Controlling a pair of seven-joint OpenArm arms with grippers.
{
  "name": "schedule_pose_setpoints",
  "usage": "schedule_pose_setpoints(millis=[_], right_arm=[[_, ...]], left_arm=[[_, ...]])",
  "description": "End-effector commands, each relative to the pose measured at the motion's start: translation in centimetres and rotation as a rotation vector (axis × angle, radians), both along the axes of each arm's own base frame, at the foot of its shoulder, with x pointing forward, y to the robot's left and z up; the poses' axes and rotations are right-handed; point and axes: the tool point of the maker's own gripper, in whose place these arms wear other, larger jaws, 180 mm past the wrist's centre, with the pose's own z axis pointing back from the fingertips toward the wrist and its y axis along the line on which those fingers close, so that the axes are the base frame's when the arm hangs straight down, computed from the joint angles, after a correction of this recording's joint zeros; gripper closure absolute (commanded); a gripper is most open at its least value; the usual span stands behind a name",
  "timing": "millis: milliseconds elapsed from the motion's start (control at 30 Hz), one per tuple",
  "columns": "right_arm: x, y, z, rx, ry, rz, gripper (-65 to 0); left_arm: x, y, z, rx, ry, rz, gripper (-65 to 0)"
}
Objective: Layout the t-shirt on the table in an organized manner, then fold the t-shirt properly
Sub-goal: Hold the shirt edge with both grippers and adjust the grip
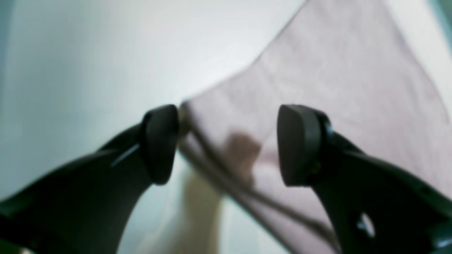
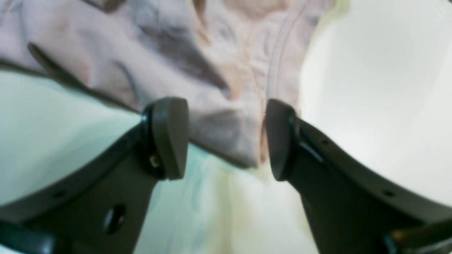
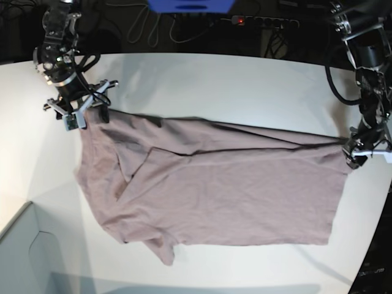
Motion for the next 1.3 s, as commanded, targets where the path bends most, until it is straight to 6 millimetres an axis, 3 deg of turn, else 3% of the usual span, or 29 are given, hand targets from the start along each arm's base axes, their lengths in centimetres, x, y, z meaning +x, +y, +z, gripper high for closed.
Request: schedule_pose_setpoints(millis=[0, 400, 567, 667, 833, 1067, 1200, 1267], right_arm=[[0.8, -0.1, 1.3, 0.007, -0.053, -0.001, -34.8], [0.8, 0.0, 1.3, 0.010, -0.053, 0.000, -34.8], [0.8, 0.0, 1.3, 0.010, -0.053, 0.000, -34.8], [0.8, 0.0, 1.2, 0.010, -0.051, 0.000, -34.8], [0.7, 0.0, 1.2, 0.010, -0.050, 0.000, -34.8], [0.8, 0.0, 1.2, 0.010, -0.051, 0.000, -34.8], [0.9, 0.0, 1.2, 0.011, -0.052, -0.001, -34.8], [0.9, 0.0, 1.2, 0.011, -0.052, -0.001, -34.8]], left_arm=[[1.1, 1.1, 2.0, 0.028, -0.054, 0.010, -42.2], [2.0, 0.7, 2.4, 0.023, -0.072, 0.007, -42.1], [1.6, 0.8, 0.2, -0.031, -0.019, 0.035, -41.9], [1.4, 0.7, -0.1, -0.040, -0.016, 0.038, -32.7], [1.7, 0.9, 0.2, -0.043, -0.026, 0.047, -0.6], [3.9, 0.7, 3.9, -0.002, -0.115, 0.018, 0.0], [4.4, 0.6, 4.6, 0.005, -0.133, 0.012, -0.1], [5.9, 0.0, 5.7, -0.002, -0.163, 0.007, -0.4]])
